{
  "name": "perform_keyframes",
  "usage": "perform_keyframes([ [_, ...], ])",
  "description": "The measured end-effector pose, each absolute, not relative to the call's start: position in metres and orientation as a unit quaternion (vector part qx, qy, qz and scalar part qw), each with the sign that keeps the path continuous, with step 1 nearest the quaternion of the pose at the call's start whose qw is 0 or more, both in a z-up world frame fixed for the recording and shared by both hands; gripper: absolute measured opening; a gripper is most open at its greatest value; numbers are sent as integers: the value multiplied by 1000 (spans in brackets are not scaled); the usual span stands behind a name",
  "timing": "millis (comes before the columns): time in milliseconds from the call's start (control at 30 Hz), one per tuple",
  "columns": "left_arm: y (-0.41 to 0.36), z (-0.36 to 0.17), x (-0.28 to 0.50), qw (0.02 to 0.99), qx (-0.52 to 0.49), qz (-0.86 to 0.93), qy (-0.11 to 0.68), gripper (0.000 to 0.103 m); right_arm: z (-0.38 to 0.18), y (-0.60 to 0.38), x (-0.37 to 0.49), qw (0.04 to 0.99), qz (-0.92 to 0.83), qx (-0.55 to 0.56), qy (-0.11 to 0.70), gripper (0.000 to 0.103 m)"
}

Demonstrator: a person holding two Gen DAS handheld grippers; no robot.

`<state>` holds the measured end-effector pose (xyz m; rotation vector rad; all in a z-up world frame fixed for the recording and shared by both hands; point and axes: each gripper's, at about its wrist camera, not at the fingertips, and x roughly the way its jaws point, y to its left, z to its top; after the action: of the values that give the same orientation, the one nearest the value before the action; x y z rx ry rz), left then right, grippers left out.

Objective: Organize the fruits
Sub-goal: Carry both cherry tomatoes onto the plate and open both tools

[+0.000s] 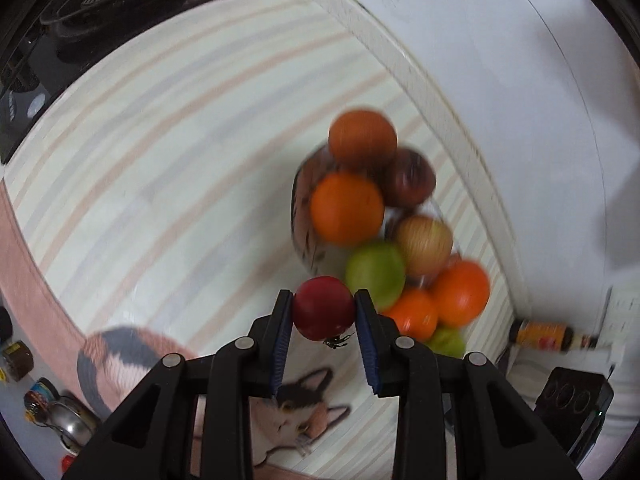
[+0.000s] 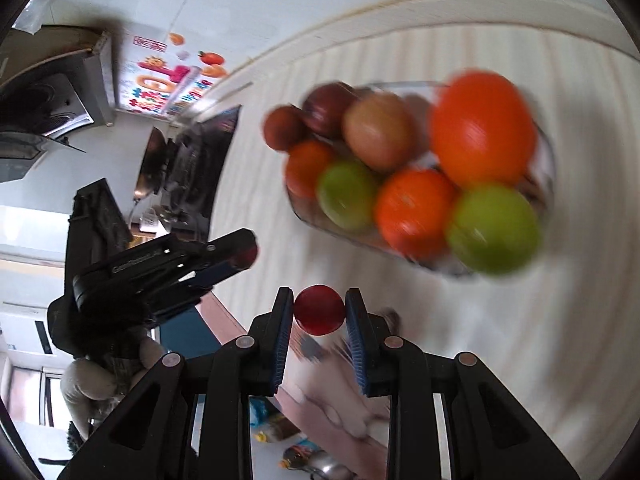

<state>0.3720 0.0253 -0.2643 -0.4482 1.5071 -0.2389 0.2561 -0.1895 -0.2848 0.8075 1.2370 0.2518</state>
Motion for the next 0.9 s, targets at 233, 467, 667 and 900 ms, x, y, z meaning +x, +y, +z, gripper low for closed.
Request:
perform_keyframes([
  [233,31,-292,411,671,-241,-99,694,28,-298,-171,322,730,117,341,581,29],
  [467,36,-324,422,624,-296,-102,716,28,-318,-154,353,719,122,304,613,29],
  [667,30,-329,421,612,-298,-103,725,29,-319,-143,368,719,115,274,628,30],
  [900,18,-327,426,612,-283,-119,729,57,-300,-141,371,746,97,236,615,63],
])
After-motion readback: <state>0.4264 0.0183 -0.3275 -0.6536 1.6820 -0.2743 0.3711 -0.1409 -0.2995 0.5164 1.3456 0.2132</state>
